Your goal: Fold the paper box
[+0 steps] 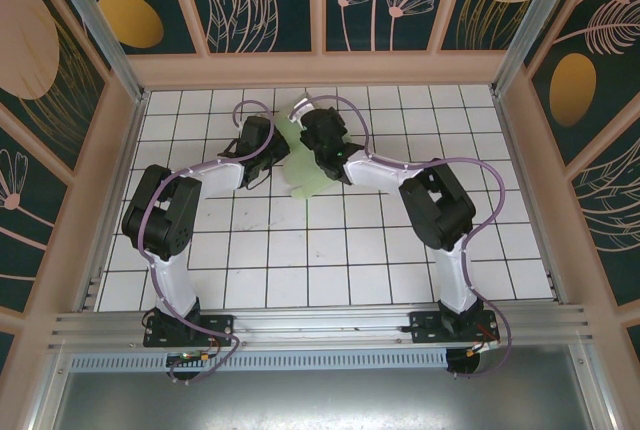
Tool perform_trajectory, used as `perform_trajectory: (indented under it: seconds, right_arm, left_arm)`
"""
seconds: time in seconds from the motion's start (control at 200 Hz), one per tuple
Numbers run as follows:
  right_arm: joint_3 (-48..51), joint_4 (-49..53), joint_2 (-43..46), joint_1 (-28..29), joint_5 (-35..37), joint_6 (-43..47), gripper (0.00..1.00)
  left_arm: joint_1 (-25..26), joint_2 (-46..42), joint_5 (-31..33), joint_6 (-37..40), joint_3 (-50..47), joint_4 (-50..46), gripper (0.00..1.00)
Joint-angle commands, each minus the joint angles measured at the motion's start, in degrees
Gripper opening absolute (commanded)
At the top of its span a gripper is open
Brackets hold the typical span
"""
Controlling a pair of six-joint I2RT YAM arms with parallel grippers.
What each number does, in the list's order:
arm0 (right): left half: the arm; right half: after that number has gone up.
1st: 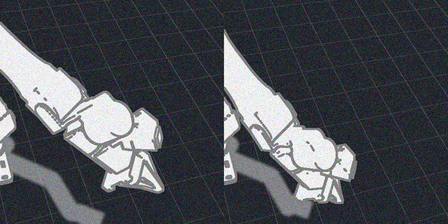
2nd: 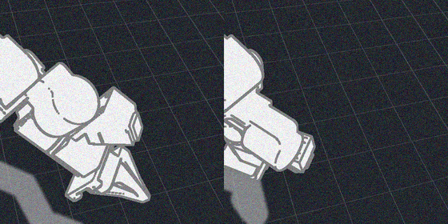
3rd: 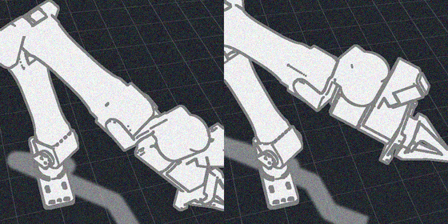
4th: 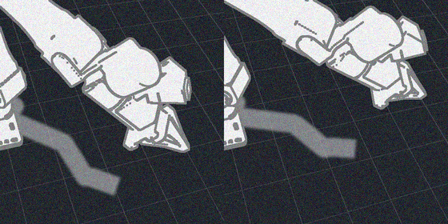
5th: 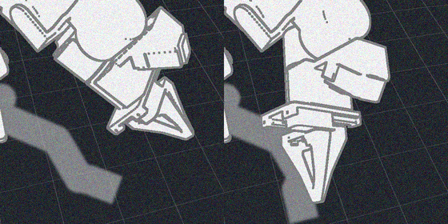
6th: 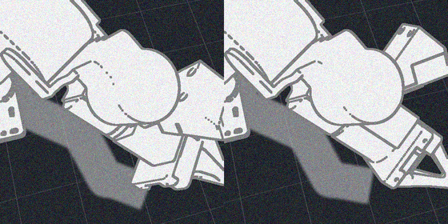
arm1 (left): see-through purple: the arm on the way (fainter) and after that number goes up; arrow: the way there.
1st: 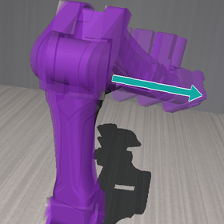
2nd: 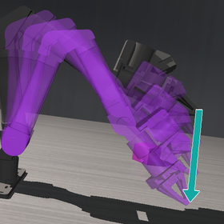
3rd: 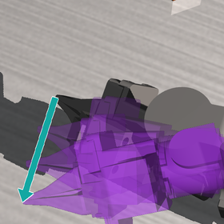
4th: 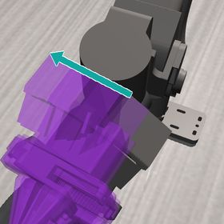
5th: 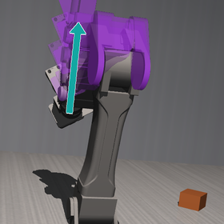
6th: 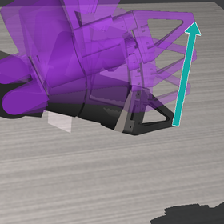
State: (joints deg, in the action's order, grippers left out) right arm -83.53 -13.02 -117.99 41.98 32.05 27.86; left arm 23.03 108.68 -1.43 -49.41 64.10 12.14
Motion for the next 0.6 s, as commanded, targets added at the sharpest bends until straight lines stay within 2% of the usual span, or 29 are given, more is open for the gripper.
perform_trajectory:
  seconds: [0.0,0.12,0.2,0.24,0.325,0.47,0.546,0.596]
  right_arm:
    - [0.6,-0.1,3.0,-0.6,1.5,-1.6,0.52]
    - [-0.1,0.3,2.0,-0.8,3.8,-1.1,0.47]
    - [-0.5,0.8,1.6,-0.8,4.3,-1.1,0.39]
    - [-0.7,1.0,1.4,-0.8,4.5,-1.2,0.29]
    - [-0.9,1.0,1.4,-0.8,4.8,-1.2,0.00]
    - [-1.1,1.1,1.7,-0.7,4.6,-1.3,0.00]
    - [-1.2,1.0,1.6,-0.6,4.5,-1.2,0.36]
    - [-1.2,1.0,1.6,-0.6,4.4,-1.2,0.37]
  left_arm:
    - [-0.1,-0.8,-1.0,-0.4,0.7,0.2,0.00]
    - [-0.1,-0.9,-0.9,-0.3,0.6,0.2,0.00]
    - [0.0,-0.9,-0.8,-0.4,0.6,0.2,0.00]
    - [-0.1,-1.0,-0.9,-0.4,0.6,0.2,0.00]
    - [-0.1,-0.8,-0.9,-0.5,0.6,0.1,0.00]
    - [-0.1,-0.5,-1.1,-0.5,0.8,0.3,0.00]
    - [-0.1,-0.4,-1.2,-0.6,0.9,0.3,0.00]
    - [-0.1,-0.4,-1.3,-0.7,0.9,0.3,0.00]
